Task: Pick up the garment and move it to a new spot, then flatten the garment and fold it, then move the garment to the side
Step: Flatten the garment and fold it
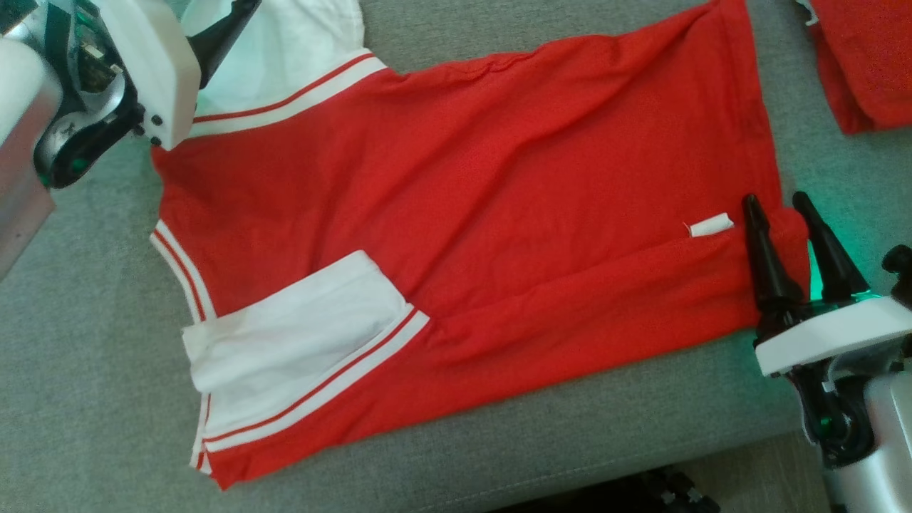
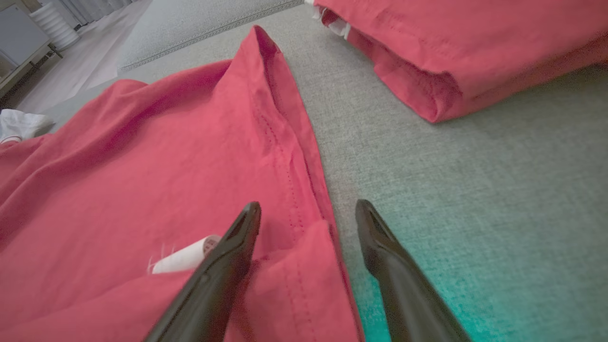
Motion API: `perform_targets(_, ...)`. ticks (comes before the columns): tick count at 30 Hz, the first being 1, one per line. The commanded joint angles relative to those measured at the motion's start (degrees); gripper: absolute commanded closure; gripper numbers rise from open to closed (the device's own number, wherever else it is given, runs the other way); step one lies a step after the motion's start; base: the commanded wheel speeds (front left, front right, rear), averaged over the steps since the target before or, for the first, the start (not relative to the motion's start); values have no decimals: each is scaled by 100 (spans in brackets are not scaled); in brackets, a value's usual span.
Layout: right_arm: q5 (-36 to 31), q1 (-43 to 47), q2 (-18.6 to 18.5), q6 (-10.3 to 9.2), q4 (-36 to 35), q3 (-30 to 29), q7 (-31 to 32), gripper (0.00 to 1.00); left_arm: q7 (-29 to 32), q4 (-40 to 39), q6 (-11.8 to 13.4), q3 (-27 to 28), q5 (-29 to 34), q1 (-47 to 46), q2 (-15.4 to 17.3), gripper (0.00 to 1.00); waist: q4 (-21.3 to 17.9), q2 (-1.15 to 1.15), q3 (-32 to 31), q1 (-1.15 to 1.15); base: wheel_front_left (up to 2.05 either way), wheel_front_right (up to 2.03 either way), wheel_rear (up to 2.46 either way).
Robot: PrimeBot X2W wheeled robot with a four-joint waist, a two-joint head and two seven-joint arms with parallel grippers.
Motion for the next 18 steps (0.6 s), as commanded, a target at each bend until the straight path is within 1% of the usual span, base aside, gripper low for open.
perform_targets(1, 2, -29, -85, 19, -101, 119, -83, 0, -72, -28, 11, 97, -116, -357, 240, 0, -50, 0, 22, -1, 0, 0, 0)
perform_targets(3, 14, -48, -91, 19, -65, 139, -111, 0, -92, 27, 11, -53, -247, -428, 258, 13, -74, 0, 27, -1, 0, 0, 0)
perform_targets(4, 21, -57, -94, 19, -54, 141, -122, 0, -119, 50, 10, -127, -285, -468, 274, 28, -84, 0, 31, -1, 0, 0, 0)
perform_targets(6, 23, -70, -105, 19, -32, 140, -141, 0, -190, 96, 10, -260, -357, -545, 298, 51, -101, 0, 38, -1, 0, 0, 0)
perform_targets(9, 26, -89, -126, 19, -19, 148, -148, 0, -295, 182, 10, -423, -466, -639, 317, 53, -125, 0, 49, -1, 0, 0, 0)
perform_targets(10, 27, -95, -132, 19, -22, 150, -145, 0, -324, 216, 10, -468, -495, -663, 317, 56, -132, 0, 55, -1, 0, 0, 0)
perform_targets(11, 29, -98, -137, 19, -27, 147, -143, 0, -350, 247, 10, -513, -514, -687, 315, 61, -136, 0, 64, -1, 0, 0, 0)
perform_targets(12, 29, -100, -140, 19, -33, 141, -141, 0, -367, 278, 10, -554, -540, -709, 312, 70, -139, 0, 74, -1, 0, 0, 0)
perform_targets(13, 28, -99, -144, 19, -41, 134, -138, 0, -384, 304, 10, -590, -561, -732, 306, 76, -140, 0, 83, -1, 0, 0, 0)
perform_targets(14, 27, -97, -147, 19, -50, 125, -133, 0, -402, 327, 10, -623, -574, -757, 302, 93, -140, 0, 92, -1, 0, 0, 0)
perform_targets(15, 25, -94, -151, 19, -61, 116, -126, 0, -417, 344, 10, -654, -579, -780, 300, 100, -139, 0, 102, -1, 0, 0, 0)
perform_targets(18, 22, -93, -161, 19, -86, 89, -112, 0, -446, 362, 10, -705, -608, -815, 296, 100, -133, 0, 117, -1, 0, 0, 0)
